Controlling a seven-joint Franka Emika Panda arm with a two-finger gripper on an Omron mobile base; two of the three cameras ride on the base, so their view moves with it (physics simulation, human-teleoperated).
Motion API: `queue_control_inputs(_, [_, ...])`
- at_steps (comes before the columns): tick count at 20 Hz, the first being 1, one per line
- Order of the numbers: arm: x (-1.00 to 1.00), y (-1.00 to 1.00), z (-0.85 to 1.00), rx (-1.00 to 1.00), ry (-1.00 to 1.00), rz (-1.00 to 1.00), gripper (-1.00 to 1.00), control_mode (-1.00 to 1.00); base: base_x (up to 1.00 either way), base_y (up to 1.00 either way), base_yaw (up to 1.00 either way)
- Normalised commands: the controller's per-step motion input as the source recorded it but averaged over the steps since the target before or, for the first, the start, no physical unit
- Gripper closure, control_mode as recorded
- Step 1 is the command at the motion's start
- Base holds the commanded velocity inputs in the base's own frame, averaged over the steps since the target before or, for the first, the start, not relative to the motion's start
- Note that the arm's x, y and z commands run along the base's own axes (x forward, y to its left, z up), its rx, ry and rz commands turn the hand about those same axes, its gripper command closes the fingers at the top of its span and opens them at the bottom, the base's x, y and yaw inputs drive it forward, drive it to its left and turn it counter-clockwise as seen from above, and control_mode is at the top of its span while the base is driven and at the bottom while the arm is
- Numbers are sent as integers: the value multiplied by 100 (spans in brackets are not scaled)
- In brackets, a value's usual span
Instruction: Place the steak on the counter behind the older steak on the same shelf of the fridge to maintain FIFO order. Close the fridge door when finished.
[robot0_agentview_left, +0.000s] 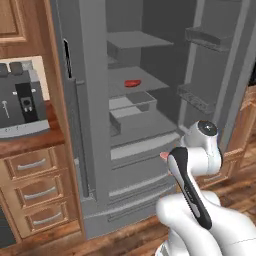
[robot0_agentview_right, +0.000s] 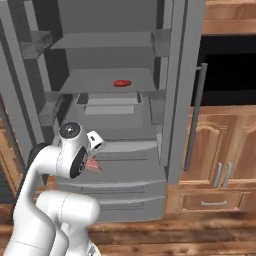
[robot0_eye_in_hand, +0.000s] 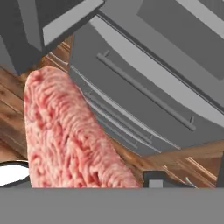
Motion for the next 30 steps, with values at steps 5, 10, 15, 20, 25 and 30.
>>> queue_control_inputs(5, [0,0,0,0,0,0,100,100,43,-70,57])
queue_control_inputs(10, [0,0,0,0,0,0,100,100,54,-53,36])
queue_control_inputs(15, [0,0,0,0,0,0,100,100,94,-1,8])
queue_control_inputs(20, [0,0,0,0,0,0,100,100,65,-15,0])
queue_control_inputs(25, [0,0,0,0,0,0,100,100,32,-2,0])
queue_control_inputs(30, [0,0,0,0,0,0,100,100,54,0,0])
